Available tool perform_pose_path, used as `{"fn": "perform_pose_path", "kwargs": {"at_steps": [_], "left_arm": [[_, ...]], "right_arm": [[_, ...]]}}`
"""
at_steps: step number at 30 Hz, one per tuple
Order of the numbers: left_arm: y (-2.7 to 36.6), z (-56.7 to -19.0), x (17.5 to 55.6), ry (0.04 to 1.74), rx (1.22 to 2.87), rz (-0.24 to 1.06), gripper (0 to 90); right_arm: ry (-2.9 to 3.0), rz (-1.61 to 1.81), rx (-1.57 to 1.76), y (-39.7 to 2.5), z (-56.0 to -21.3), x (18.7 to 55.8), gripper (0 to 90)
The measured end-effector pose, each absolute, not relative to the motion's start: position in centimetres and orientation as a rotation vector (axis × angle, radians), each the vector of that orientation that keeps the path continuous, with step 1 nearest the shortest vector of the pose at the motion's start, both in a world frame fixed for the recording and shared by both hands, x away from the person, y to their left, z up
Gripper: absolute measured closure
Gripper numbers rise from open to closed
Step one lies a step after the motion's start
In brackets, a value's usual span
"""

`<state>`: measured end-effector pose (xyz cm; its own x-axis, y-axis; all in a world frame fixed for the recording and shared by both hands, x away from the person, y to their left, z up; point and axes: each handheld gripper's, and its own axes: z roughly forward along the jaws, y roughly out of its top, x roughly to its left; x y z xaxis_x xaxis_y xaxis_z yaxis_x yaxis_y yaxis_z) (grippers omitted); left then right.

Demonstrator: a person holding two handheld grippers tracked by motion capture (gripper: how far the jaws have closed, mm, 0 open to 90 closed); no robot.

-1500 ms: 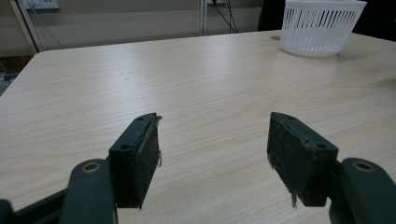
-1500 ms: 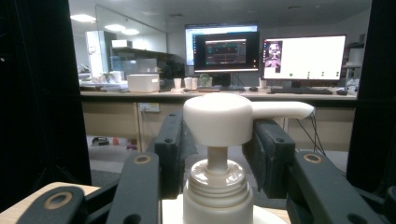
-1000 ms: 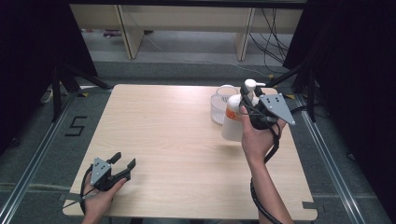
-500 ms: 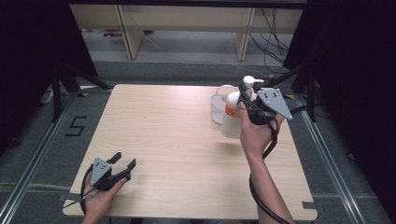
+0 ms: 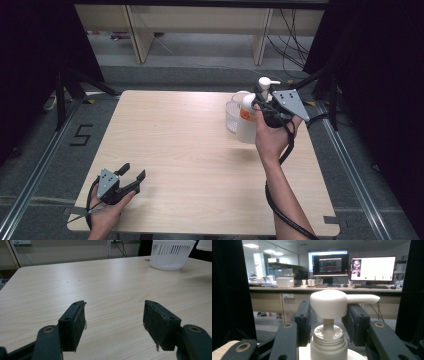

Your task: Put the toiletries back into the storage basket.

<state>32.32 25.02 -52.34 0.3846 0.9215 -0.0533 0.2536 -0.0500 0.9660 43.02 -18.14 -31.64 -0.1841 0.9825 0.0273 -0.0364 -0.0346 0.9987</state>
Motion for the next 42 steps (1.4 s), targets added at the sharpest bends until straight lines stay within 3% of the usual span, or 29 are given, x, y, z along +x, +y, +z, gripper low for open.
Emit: {"fn": "perform_pose_path", "kwargs": {"at_steps": [42], "left_arm": [[25.0,-52.3,32.2,1.074,1.568,0.77,33.5]], "right_arm": [[1.288,1.381,1.126,-17.8,-30.2,45.7,60.0]]}}
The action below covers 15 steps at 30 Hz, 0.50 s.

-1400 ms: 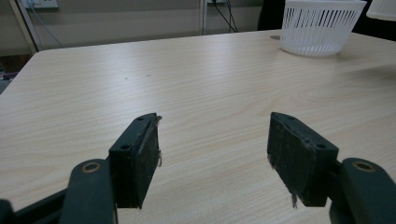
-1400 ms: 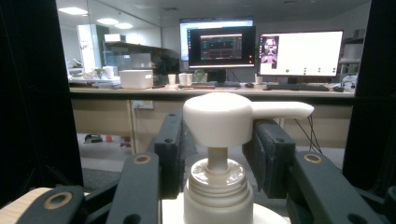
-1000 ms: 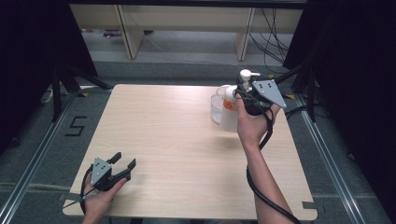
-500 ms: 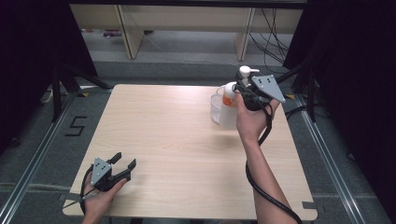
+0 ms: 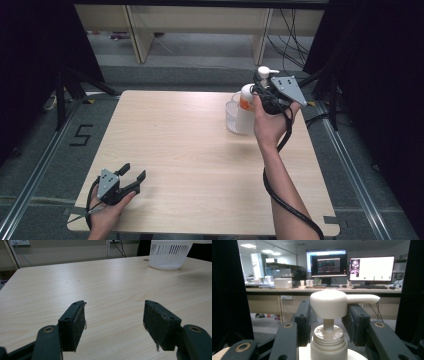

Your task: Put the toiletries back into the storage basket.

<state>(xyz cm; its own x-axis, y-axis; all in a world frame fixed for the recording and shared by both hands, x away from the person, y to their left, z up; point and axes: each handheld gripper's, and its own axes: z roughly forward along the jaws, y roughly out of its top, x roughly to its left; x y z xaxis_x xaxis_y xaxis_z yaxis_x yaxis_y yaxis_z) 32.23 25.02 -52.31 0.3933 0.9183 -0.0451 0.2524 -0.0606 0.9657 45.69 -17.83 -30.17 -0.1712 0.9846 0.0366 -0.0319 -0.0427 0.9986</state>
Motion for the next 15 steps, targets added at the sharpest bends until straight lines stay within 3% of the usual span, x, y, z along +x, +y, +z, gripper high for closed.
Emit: {"fn": "perform_pose_path", "kwargs": {"at_steps": [15], "left_arm": [[25.05,-52.32,32.25,1.072,1.564,0.766,33.5]], "right_arm": [[1.283,1.379,1.118,-17.57,-29.26,46.66,60.0]]}}
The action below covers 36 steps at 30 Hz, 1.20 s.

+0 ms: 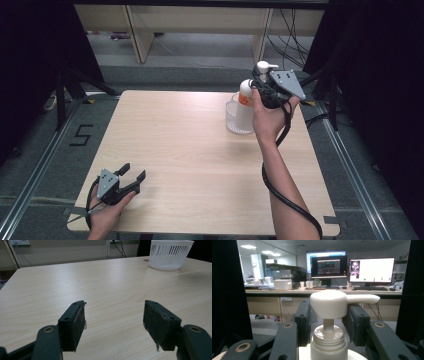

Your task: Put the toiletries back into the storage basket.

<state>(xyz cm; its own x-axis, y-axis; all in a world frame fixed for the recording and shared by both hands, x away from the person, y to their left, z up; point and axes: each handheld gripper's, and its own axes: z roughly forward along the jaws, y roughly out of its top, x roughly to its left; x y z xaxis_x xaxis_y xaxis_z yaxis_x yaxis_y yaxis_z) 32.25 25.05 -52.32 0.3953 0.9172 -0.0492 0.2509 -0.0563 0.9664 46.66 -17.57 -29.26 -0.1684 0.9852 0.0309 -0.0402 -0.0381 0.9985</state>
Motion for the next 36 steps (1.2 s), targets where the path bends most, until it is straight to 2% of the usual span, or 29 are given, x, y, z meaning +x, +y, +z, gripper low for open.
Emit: {"fn": "perform_pose_path", "kwargs": {"at_steps": [36], "left_arm": [[25.1,-52.3,32.2,1.07,1.562,0.767,33.4]], "right_arm": [[1.28,1.362,1.136,-17.6,-28.9,48.5,60.0]]}}
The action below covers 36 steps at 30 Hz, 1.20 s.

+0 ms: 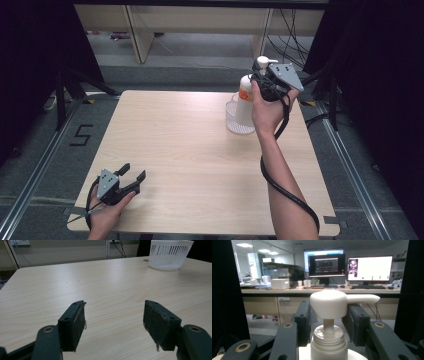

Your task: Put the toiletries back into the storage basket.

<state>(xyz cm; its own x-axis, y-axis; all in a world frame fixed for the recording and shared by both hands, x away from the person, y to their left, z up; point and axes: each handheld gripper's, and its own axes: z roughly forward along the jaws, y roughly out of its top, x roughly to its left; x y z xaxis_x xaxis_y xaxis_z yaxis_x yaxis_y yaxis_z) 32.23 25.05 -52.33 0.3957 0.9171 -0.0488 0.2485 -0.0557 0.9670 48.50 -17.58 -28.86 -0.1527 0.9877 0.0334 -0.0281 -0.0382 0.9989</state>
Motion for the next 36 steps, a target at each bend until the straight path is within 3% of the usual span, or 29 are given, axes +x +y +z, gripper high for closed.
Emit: {"fn": "perform_pose_path", "kwargs": {"at_steps": [36], "left_arm": [[25.0,-52.3,32.2,1.074,1.564,0.769,33.5]], "right_arm": [[1.265,1.362,1.155,-17.6,-27.6,50.0,60.0]]}}
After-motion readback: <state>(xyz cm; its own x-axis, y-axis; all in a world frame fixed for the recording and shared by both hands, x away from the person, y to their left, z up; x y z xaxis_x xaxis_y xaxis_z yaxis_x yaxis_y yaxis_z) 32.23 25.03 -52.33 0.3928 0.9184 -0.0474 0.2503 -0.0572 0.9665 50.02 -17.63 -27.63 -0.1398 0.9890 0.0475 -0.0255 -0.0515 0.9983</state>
